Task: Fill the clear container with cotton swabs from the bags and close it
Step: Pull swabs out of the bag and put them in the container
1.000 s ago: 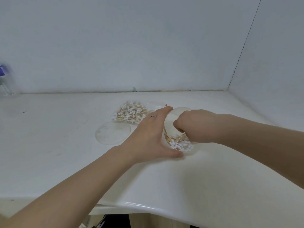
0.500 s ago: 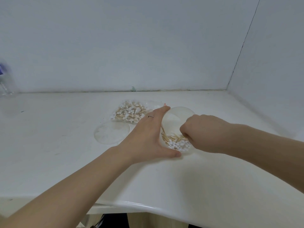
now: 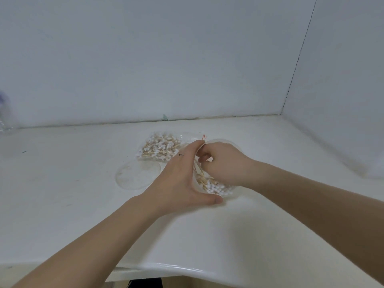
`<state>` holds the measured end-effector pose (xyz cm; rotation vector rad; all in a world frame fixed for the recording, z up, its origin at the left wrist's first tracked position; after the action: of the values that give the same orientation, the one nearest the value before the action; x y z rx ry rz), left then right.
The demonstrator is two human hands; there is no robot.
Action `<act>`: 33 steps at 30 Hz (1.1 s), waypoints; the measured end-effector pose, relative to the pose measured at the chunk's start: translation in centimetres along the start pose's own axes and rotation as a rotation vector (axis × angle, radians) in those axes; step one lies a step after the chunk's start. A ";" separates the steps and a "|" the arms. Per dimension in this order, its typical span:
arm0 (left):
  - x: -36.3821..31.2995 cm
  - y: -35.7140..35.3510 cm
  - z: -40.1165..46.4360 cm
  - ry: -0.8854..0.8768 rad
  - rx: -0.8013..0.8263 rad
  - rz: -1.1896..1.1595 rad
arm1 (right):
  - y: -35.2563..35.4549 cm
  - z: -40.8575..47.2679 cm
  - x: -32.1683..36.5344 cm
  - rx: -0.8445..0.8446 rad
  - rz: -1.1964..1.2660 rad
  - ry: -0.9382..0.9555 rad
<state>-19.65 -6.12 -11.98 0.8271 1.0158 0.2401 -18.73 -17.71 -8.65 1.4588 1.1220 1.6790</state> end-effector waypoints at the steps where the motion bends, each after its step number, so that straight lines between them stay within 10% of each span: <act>1: 0.0 0.0 -0.1 -0.003 0.000 0.008 | -0.5 0.3 -0.2 0.014 0.027 -0.010; 16: 0.0 -0.2 0.3 0.006 0.031 -0.001 | -1.5 0.7 -0.1 0.249 0.176 0.020; 33: 0.4 -0.3 0.7 -0.006 0.020 -0.052 | 0.4 -1.8 -1.3 -0.289 0.182 0.164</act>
<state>-18.96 -6.45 -12.24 0.8185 1.0342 0.1833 -20.25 -19.41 -8.87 1.2884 0.8051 2.0234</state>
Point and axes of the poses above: each hand's wrist, its own z-axis towards the middle knuckle, its own y-axis out of the back of the hand, x = y × z, the point moved 6 cm from there along z, towards the middle knuckle, and after that the axes turned 2 degrees about -z, right-handed, at the moved point
